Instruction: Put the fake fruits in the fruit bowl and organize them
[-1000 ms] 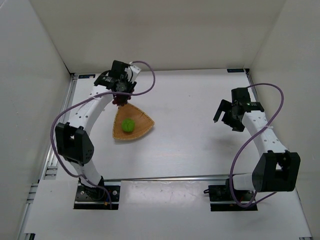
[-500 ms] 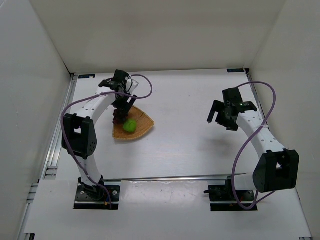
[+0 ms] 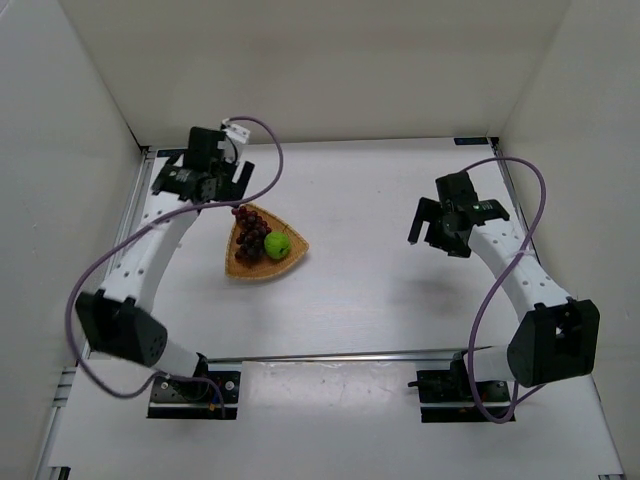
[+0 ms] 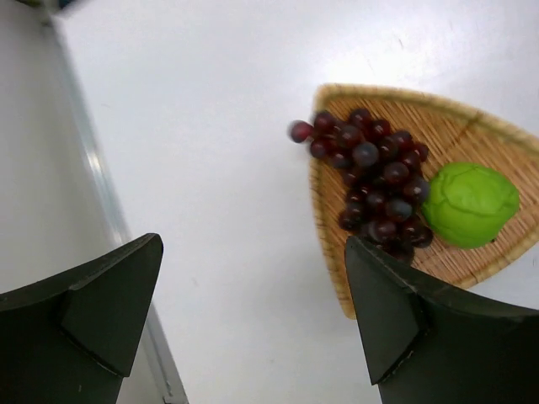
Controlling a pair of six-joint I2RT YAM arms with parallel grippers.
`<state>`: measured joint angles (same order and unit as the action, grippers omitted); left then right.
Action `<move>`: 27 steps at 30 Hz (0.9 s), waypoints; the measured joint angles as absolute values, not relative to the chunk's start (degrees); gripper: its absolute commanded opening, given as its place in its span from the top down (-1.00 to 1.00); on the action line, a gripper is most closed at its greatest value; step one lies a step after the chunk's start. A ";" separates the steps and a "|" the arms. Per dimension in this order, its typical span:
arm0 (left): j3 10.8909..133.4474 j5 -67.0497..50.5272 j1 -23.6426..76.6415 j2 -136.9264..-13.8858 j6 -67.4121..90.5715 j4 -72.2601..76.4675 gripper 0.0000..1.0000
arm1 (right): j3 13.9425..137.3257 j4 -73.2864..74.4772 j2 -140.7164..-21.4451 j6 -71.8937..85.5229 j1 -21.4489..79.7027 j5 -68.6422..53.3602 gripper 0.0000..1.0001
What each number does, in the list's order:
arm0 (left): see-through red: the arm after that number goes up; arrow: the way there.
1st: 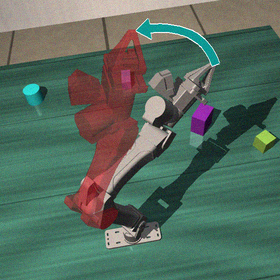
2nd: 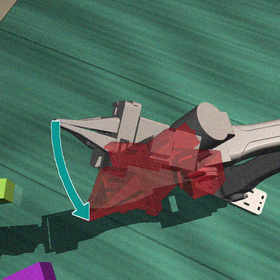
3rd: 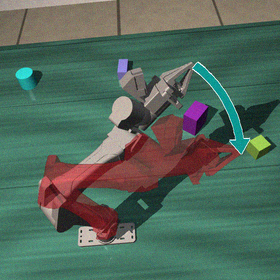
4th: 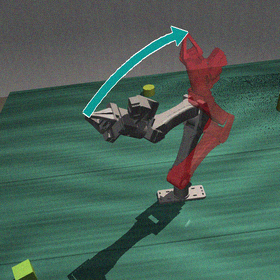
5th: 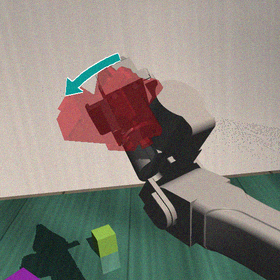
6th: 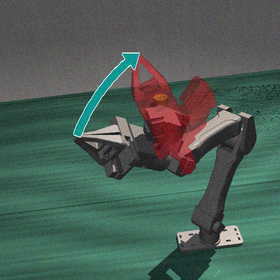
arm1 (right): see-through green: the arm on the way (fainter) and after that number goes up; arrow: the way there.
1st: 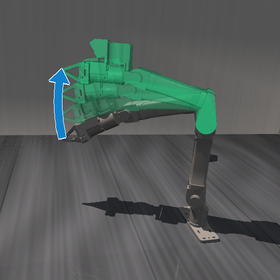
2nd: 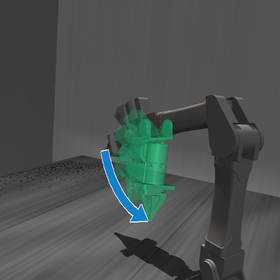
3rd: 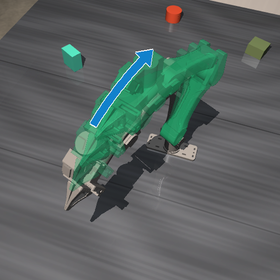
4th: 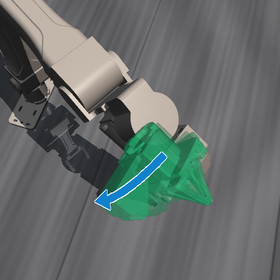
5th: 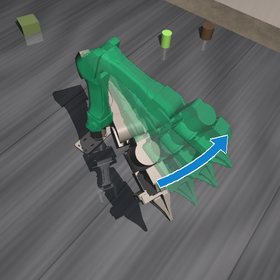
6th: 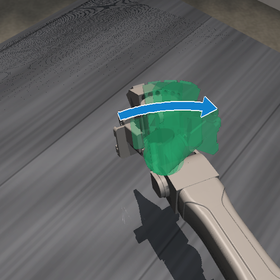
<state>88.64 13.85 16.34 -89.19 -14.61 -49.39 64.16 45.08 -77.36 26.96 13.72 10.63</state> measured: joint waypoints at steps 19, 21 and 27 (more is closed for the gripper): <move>37.23 24.36 -5.78 -40.03 -20.78 -47.37 -1.00 | 70.48 37.17 -89.41 35.73 25.17 -11.22 -0.98; 32.29 25.87 -6.92 -34.50 -21.67 -47.35 -1.00 | 71.24 36.71 -89.52 36.75 25.45 -11.86 -0.98; 25.54 28.23 -8.08 -23.81 -22.17 -49.36 -1.00 | 71.94 35.86 -89.47 38.22 25.47 -12.16 -0.98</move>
